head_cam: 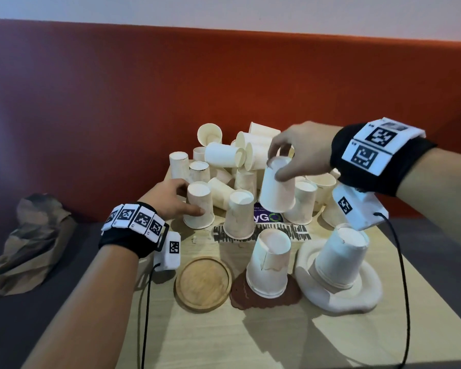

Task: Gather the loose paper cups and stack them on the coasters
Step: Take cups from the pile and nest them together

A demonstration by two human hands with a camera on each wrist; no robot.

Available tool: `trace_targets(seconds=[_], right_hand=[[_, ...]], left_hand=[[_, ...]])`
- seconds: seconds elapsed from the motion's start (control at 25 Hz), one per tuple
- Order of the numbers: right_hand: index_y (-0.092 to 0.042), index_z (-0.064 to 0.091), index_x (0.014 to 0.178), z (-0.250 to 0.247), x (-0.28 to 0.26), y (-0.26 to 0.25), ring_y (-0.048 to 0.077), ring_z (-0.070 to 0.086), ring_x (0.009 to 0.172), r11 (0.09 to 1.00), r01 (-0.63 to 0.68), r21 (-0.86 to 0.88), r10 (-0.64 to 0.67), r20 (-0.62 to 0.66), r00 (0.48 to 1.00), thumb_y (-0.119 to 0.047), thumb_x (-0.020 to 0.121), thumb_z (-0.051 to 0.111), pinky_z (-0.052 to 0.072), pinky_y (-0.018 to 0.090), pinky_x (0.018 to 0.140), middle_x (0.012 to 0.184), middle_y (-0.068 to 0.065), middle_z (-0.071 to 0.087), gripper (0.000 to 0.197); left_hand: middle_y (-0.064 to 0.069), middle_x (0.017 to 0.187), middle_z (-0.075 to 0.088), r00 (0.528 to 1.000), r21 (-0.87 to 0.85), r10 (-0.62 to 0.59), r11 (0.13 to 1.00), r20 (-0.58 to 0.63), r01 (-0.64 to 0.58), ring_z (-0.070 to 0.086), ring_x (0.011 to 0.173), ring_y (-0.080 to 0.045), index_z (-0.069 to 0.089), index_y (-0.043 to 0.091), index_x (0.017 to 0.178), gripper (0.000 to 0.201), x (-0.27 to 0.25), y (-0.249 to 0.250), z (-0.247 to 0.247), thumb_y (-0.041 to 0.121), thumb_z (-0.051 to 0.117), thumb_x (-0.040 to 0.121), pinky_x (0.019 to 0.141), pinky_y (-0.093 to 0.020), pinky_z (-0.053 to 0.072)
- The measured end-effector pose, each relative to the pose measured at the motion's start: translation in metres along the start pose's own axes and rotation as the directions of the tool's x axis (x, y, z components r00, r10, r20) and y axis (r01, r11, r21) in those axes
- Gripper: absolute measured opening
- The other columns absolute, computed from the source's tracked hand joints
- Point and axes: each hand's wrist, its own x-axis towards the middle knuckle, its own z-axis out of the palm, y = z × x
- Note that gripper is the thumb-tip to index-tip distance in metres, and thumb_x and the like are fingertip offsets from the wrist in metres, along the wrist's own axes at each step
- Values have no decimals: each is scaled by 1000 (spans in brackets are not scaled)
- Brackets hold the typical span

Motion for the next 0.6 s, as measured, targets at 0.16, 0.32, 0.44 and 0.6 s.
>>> trace_targets(seconds=[0.16,0.32,0.44,0.6], right_hand=[[-37,68,105,-21,-1,-8,18,62,95,994,40,100,-27,-126,992,-50,75,70,53,37,84,106,-9,66,33],[-33,68,109,-32,0,-13,14,63,91,961,96,259,-26,-262,965,-48,77,70,49,29,73,107,-9,66,35],[-29,70,108,-37,2,-14,14,65,91,916,152,373,-9,-358,934,-42,80,73,53,32,79,104,-6,69,31],[-20,68,114,-35,3,-13,7,67,71,824,162,543,-6,-277,961,-29,85,76,62,32,71,103,0,71,31]], left_hand=[[6,107,68,997,10,34,999,-68,-33,65,98,-11,58,27,109,55,-6,8,-13,33,90,64,89,-35,53],[5,110,64,975,13,121,993,-188,-121,62,95,-12,54,36,127,58,-18,25,-25,43,79,76,71,-21,47],[7,107,62,954,-72,216,969,-207,-235,64,92,-10,54,43,130,66,-26,42,-24,45,83,72,64,-14,48],[8,106,61,933,-224,285,916,-218,-332,68,93,-14,51,41,133,87,-29,58,-12,47,91,56,73,-33,61]])
